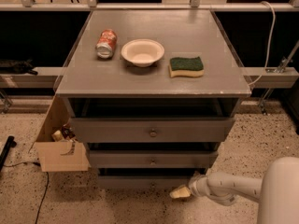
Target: Open bottom drawer
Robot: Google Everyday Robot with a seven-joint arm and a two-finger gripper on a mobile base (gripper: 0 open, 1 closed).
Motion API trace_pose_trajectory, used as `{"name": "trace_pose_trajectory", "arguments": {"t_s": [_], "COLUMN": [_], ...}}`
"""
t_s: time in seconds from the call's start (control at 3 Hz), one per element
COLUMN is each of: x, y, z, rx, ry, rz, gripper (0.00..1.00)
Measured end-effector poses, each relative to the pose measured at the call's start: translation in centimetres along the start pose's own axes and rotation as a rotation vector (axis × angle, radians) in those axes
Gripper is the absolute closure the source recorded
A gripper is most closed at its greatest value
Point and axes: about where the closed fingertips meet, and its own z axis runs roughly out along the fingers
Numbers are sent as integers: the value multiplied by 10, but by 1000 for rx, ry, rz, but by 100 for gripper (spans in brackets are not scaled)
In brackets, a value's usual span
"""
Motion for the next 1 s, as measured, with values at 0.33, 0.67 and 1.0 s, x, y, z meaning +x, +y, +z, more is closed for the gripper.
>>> {"name": "trace_pose_trajectory", "arguments": {"t_s": [0.33, 0.67, 1.0], "x": [33, 33, 31], "y": [9, 9, 14], "z": [22, 22, 23], "rx": [-27, -27, -30], "ry": [61, 61, 69], "rz": [14, 14, 1], "gripper": [0, 0, 0]}}
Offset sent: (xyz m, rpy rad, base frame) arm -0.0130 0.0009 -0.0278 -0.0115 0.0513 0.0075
